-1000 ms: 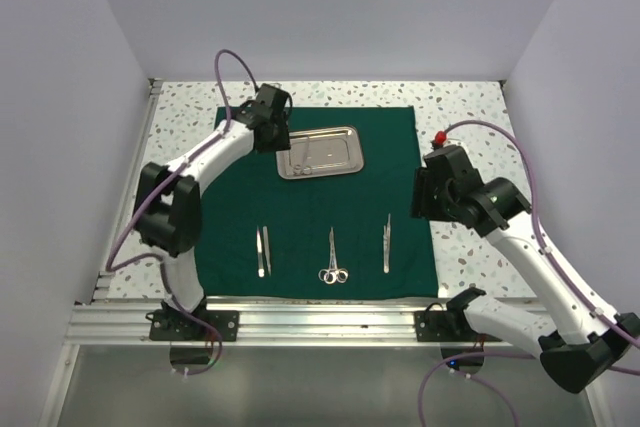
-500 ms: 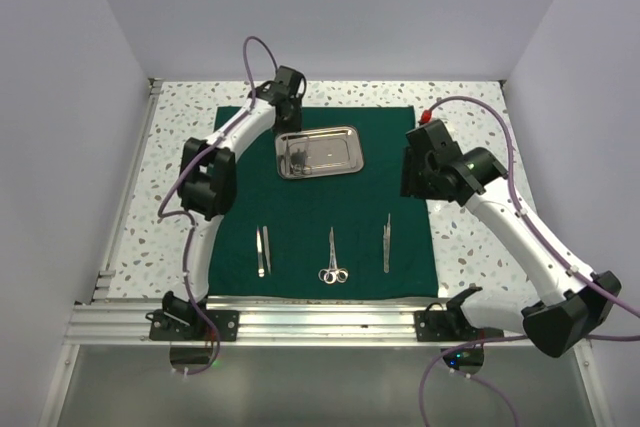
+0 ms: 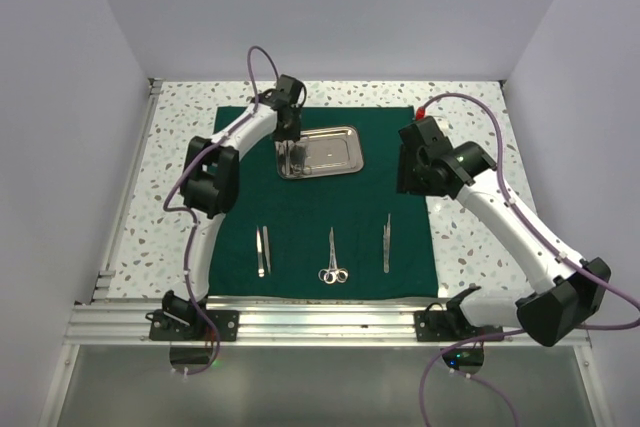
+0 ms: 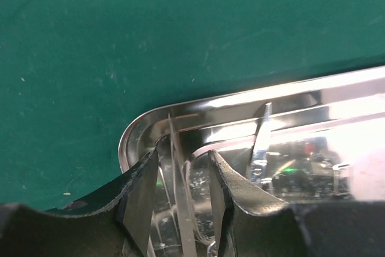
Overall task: Open and lay out the surgical kit
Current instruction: Pick up the medical item from the container.
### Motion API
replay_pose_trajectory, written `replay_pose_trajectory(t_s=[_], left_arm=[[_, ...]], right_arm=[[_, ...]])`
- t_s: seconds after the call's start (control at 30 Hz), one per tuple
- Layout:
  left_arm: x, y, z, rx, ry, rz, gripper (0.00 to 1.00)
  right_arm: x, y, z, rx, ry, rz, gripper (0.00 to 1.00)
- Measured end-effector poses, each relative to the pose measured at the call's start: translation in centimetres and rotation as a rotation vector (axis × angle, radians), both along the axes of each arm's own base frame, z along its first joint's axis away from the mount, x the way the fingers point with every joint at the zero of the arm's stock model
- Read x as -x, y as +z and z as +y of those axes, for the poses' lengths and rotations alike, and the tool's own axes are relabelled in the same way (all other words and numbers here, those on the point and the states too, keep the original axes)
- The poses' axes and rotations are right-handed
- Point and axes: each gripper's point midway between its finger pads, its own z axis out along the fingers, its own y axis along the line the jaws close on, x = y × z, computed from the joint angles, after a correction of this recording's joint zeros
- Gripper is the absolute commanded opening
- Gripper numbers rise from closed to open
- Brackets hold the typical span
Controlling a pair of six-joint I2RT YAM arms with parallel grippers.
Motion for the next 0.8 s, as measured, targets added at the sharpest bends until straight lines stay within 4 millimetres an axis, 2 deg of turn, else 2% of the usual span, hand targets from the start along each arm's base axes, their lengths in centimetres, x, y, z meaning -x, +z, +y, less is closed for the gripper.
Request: replay_pose_trajectory(t_s=[0.13,0.27,0.47,0.5,0.8], left_arm=[[0.5,-1.3,0.5,-0.003,0.006,0.031,0.40],[0.0,-1.5,0.7,0.021,0.017,0.027,0.32],[-0.6,-1.8,0.7,0.040,0.028,0.013,0.08],[-0.7,-1.7,0.7,0.042,0.026,0.010,0.01],[-1.5,-1.1,0.0,0.064,0.013,0.007,0.00]], right_arm=[[-0.3,-0.4,0.1,0.006,0.000,0.010,0.54],[-0.6,-0.9,0.3,0.015,0.004,0.022,0.54],[-0.9,-1.2,0.4,0.023,0.009,0.028,0.54],[-0.9,-1.3,0.4,0.023,0.009,0.029,0.54],[-1.1,-1.2,0.3,0.021,0.007,0.022,0.54]])
